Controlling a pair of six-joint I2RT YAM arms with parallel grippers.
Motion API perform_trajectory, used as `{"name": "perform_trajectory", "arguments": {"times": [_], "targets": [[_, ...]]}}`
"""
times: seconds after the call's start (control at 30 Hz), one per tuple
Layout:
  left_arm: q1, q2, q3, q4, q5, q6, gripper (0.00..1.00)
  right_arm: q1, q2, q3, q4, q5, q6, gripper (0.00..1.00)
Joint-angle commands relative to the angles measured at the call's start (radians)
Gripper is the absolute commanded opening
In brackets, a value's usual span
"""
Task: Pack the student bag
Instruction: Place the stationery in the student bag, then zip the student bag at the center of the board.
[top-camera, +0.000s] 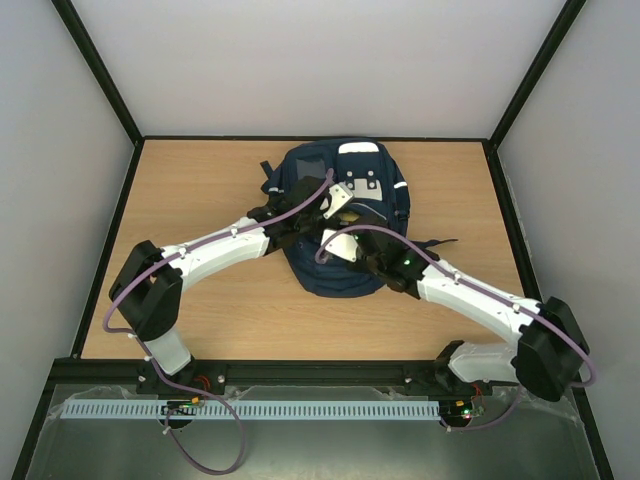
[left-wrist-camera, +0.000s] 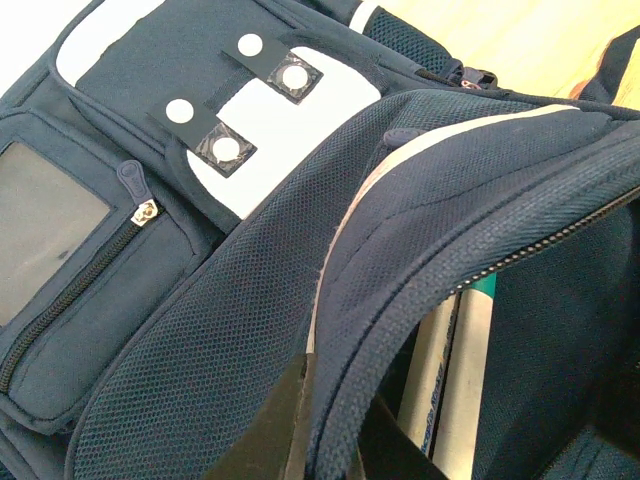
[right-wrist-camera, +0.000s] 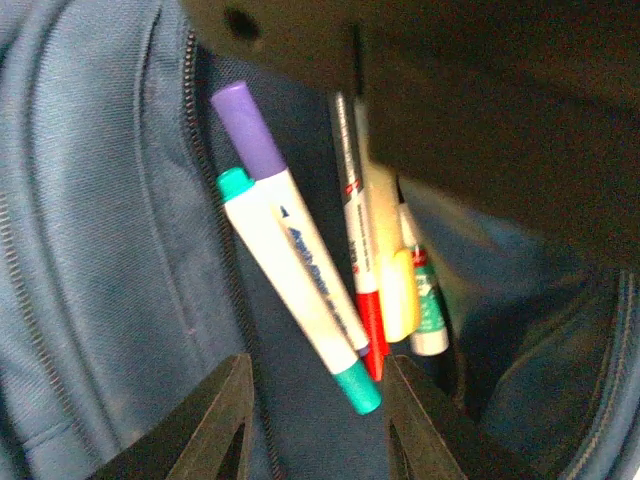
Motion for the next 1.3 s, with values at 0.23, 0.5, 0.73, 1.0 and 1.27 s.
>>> {"name": "perform_trajectory", "arguments": {"times": [0.23,0.5,0.73,1.0,1.27], "targets": [[-0.006,0.000,0.041,0.026,-0.014,-0.006,0.05,-0.322,-0.243,-0.113,-0.123,-0.120,0.455,0.39],[-0.025,0.077,0.035,0.006,0.033,0.033,0.07,-0.599,-0.235,0.052,-0.140,-0.400,0.691,0.43],[-0.132,0.139,0.056,-0.073,-0.001,0.018,0.06,-0.710,-0.038,0.115,-0.013,-0.424,0.833,0.65],[-0.196,0.084,-0.052,-0.015,-0.100,-0.087,0.05,-0.764,0.452,0.375,-0.137,-0.638,0.911,0.73],[-0.233,0.002,-0.140,0.022,-0.178,-0.171,0.04,-0.710,0.684,0.520,-0.267,-0.803,0.883,0.68]]}}
